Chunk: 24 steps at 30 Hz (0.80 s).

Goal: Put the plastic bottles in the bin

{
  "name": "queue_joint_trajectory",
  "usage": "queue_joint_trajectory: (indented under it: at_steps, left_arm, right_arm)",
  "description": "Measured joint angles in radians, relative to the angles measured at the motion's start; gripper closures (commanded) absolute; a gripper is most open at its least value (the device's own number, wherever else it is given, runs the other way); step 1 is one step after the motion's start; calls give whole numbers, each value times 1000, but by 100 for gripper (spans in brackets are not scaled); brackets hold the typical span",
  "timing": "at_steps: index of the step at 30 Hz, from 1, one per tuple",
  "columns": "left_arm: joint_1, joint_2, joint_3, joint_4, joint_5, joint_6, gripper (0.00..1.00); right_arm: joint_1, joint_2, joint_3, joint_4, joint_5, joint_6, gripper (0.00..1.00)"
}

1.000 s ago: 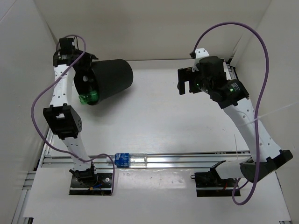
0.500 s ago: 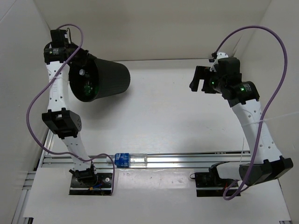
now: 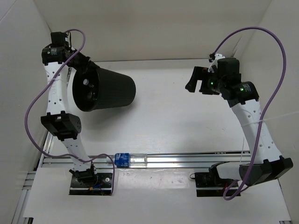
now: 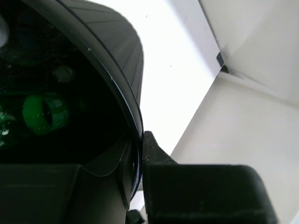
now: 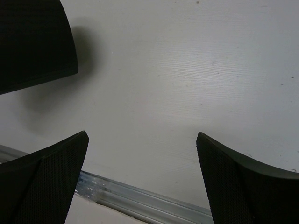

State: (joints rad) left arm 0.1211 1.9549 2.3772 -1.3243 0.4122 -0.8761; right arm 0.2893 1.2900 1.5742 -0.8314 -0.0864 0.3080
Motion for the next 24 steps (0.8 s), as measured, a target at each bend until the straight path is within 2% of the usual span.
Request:
queue_joint_trajectory:
  at_steps: [7, 12, 18, 22, 24]
  left_arm:
    - [-27, -151, -115, -51, -72, 144, 90]
    - [-148, -235, -166, -64, -199, 274, 90]
    - [-337, -213, -203, -34, -337, 348, 90]
    - [-394, -198, -203, -22, -425, 351, 90]
    - [-407, -183, -200, -8, -470, 352, 86]
  right_arm:
    - [-7, 1, -10, 3, -49, 17, 0]
    - [-8, 4, -19, 3, -76, 27, 0]
    - [-8, 11, -19, 3, -85, 29, 0]
    - [-8, 22, -19, 3, -101, 30, 0]
    - [-8, 32, -19, 3, -104, 30, 0]
